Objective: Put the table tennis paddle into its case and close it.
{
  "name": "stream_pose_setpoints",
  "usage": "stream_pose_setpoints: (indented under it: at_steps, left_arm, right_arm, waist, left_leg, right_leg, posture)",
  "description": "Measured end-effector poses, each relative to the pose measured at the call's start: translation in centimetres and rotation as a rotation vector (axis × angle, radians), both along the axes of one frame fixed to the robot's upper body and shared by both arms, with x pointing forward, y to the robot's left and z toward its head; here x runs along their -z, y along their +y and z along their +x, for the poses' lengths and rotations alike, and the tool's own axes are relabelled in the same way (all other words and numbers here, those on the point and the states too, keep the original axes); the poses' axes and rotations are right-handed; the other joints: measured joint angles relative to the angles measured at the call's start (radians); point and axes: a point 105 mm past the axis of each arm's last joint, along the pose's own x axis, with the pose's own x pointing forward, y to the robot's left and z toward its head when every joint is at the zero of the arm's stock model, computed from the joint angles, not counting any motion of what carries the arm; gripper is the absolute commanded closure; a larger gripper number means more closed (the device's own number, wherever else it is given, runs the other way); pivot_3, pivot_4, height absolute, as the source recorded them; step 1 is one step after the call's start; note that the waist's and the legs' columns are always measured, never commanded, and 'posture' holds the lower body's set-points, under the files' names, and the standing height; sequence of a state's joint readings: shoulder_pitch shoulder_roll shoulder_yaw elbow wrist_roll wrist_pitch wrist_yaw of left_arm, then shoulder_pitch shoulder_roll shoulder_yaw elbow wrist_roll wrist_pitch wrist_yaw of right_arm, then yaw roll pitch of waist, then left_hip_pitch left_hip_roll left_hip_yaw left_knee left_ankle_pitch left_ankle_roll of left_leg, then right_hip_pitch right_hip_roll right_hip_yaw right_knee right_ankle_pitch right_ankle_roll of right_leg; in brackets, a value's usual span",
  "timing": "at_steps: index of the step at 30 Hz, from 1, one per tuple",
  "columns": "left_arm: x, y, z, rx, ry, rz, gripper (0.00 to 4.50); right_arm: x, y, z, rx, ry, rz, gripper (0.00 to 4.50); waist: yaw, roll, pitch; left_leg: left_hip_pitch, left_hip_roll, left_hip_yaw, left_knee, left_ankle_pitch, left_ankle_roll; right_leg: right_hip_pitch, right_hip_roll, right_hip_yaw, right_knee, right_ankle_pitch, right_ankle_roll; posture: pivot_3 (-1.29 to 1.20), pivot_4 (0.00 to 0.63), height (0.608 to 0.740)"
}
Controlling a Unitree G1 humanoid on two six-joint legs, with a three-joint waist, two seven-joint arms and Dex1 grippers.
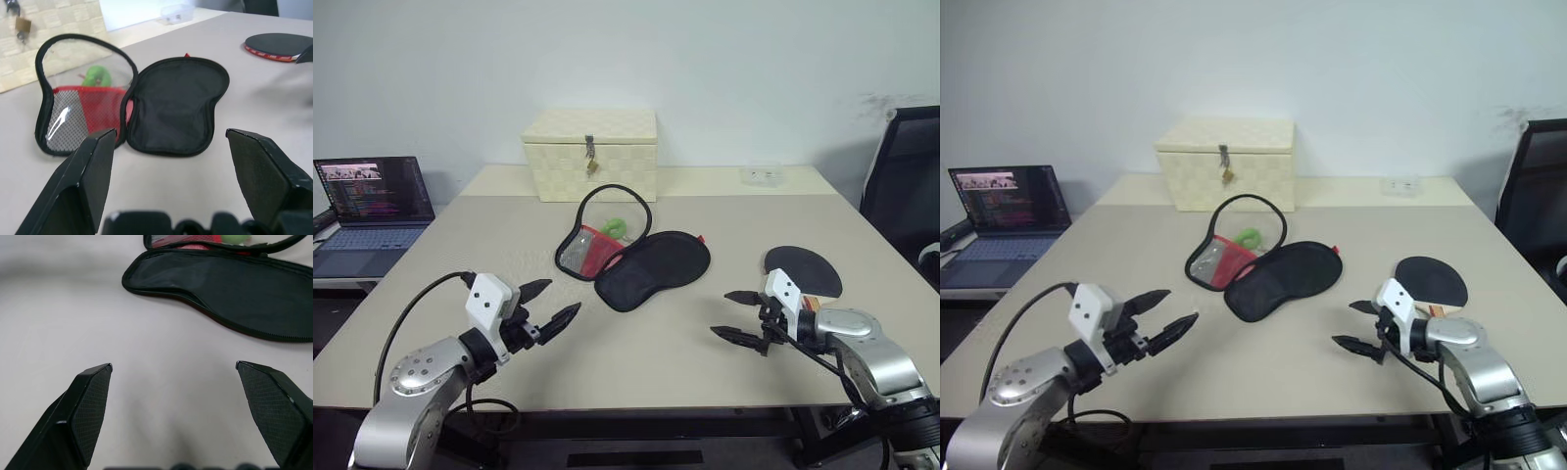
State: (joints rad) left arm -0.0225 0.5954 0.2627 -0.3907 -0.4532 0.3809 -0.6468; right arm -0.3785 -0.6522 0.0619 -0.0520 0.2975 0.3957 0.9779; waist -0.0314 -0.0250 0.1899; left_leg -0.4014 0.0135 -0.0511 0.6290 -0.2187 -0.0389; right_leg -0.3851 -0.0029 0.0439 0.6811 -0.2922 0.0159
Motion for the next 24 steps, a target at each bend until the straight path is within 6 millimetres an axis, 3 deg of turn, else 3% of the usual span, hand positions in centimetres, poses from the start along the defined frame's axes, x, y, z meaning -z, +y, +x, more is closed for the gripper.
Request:
stream_pose_setpoints:
  at_steps: [7,10,14,20,24]
  left_arm:
    - [0.2,0.1,0.5,-0.021,-0.020,-0.028,0.58]
    - [-0.3,0.2,1.3,0.006,-0.031,-0.023,0.58]
    - [-1.6,1.0,2.3,0.051,-0.048,0.025,0.58]
    - [-2.1,2.2,1.9,0.169,0.047,0.049,0.58]
    - [-3.0,2.8,1.9,0.226,0.087,0.037,0.58]
  right_arm:
    - [-0.8,0.2,0.7,0.079,0.061,0.051,0.06]
    - [-1.8,1.7,0.9,0.090,0.095,0.104,0.06]
    - [-2.2,3.7,2.5,0.224,0.164,0.183,0.06]
    - [0.1,7.9,3.5,0.347,0.385,0.258,0.06]
    - [0.8,8.6,4.4,0.419,0.423,0.242,0.06]
  waist:
    - [0.001,0.000,0.000]
    - [0.000,0.000,0.000]
    - [-0.002,0.000,0.000]
    - [-0.003,0.000,0.000]
    - [0.000,0.000,0.000]
  left_leg:
    - [0.001,0.000,0.000,0.000,0.000,0.000]
    - [0.001,0.000,0.000,0.000,0.000,0.000]
    - [0.000,0.000,0.000,0.000,0.000,0.000]
    - [-0.002,0.000,0.000,-0.002,0.000,0.000]
    - [-0.002,-0.001,0.000,-0.001,0.000,0.000]
  right_leg:
    - [0.001,0.000,0.000,0.001,0.000,0.000]
    - [0.001,0.001,-0.001,0.001,0.000,0.000]
    - [0.000,0.001,0.000,0.001,0.000,0.000]
    - [-0.003,0.001,-0.001,0.001,0.000,-0.001]
    - [-0.003,0.001,-0.002,0.001,0.000,-0.001]
  posture:
    - [0.00,0.150,0.740]
    - [0.00,0.150,0.740]
    - [0.00,0.150,0.740]
    - [0.00,0.150,0.740]
    - [0.00,0.150,0.740]
